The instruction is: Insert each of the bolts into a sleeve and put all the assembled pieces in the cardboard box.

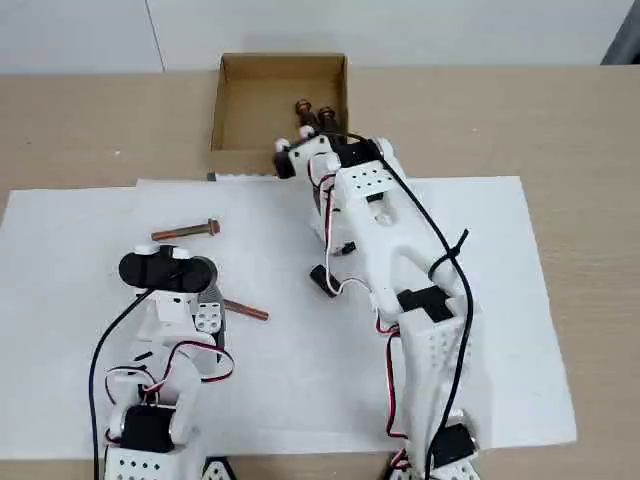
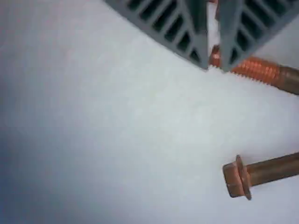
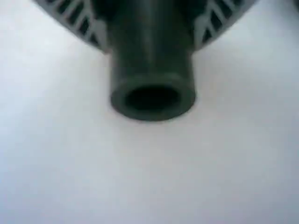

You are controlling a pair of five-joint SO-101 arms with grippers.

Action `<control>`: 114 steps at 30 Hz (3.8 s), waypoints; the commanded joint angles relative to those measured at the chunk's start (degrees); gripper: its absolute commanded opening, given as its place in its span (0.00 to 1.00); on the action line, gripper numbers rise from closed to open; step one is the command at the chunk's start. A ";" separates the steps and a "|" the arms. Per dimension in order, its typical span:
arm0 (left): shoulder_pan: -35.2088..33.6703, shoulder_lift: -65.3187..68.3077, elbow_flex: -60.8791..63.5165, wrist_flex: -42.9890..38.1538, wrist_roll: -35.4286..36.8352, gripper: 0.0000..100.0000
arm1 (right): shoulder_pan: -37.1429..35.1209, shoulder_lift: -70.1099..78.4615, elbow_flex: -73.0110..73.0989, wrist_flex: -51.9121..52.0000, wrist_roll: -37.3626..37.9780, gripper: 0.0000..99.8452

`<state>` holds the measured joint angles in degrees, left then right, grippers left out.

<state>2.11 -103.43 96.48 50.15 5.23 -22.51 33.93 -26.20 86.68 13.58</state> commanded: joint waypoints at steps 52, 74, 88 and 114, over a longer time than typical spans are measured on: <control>-15.30 67.43 -62.81 16.18 20.75 0.00 | 14.64 -61.58 43.87 11.21 -18.55 0.00; -14.86 92.92 -74.33 16.09 37.98 0.00 | 29.58 -66.33 55.03 4.97 -18.29 0.01; -14.86 102.86 -76.26 16.18 37.98 0.10 | 29.76 -66.33 54.95 4.62 -18.55 0.00; -14.15 116.66 -83.56 16.09 37.98 0.10 | 29.76 -66.33 54.95 4.62 -18.55 0.00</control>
<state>-12.04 12.79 15.43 65.98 43.03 7.03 -30.51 29.10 91.87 -4.26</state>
